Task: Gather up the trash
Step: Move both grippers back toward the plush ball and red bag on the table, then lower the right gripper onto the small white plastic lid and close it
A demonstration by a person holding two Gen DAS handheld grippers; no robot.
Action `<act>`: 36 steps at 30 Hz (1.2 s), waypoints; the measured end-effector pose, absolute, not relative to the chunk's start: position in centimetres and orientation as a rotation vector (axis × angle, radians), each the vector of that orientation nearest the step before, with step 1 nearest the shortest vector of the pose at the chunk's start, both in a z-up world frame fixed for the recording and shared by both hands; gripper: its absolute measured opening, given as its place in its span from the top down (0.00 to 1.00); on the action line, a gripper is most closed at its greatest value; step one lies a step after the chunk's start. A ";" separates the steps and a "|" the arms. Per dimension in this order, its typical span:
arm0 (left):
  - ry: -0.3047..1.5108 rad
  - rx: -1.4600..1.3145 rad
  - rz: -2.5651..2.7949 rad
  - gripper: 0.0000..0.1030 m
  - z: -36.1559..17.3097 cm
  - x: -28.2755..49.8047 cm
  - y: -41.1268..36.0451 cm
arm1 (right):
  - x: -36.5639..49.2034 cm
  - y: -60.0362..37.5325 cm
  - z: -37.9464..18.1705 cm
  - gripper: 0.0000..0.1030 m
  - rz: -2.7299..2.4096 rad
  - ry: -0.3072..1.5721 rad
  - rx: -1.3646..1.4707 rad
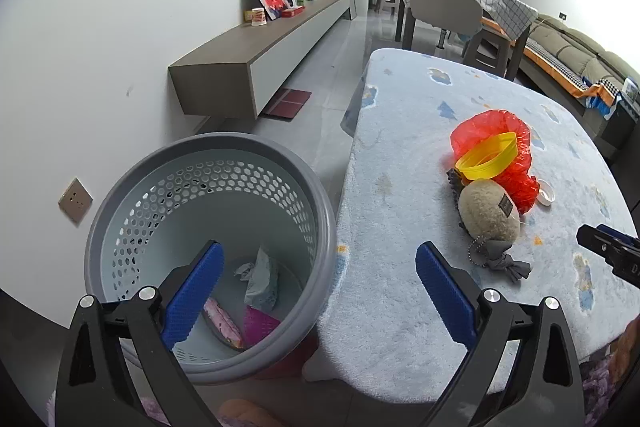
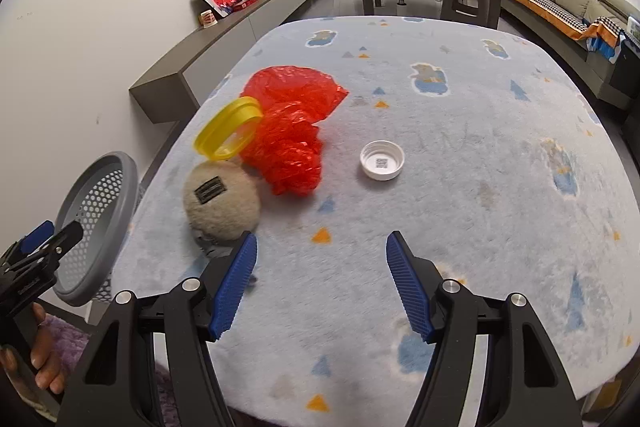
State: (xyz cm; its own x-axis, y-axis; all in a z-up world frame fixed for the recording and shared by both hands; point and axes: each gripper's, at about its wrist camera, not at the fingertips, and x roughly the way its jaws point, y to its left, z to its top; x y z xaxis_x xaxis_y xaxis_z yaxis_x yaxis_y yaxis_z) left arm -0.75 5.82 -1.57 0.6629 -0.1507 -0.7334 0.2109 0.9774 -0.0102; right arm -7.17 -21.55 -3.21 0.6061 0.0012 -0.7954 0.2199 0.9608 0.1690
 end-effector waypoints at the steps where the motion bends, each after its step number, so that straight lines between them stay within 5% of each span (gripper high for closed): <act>1: 0.822 0.078 -0.208 0.07 -1.6 -0.7 5.7 | -7.0 -21.9 -3.3 0.37 -0.131 0.916 0.258; 33: 0.901 0.130 -0.196 0.06 -4.1 2.0 2.8 | 2.9 -27.5 -9.1 0.37 -0.164 1.017 0.130; 36: 0.906 0.133 -0.194 0.06 -4.2 2.0 2.7 | 2.9 -27.3 -9.0 0.43 -0.166 1.009 0.123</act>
State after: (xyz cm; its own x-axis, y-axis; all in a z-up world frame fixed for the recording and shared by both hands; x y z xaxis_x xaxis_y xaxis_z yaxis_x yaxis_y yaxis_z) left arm 2.00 2.74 -4.21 0.6014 -0.1113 -0.7911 0.2233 0.9742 0.0326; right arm 2.92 -27.35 -9.05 0.5219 -0.0811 -0.8492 0.1950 0.9805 0.0261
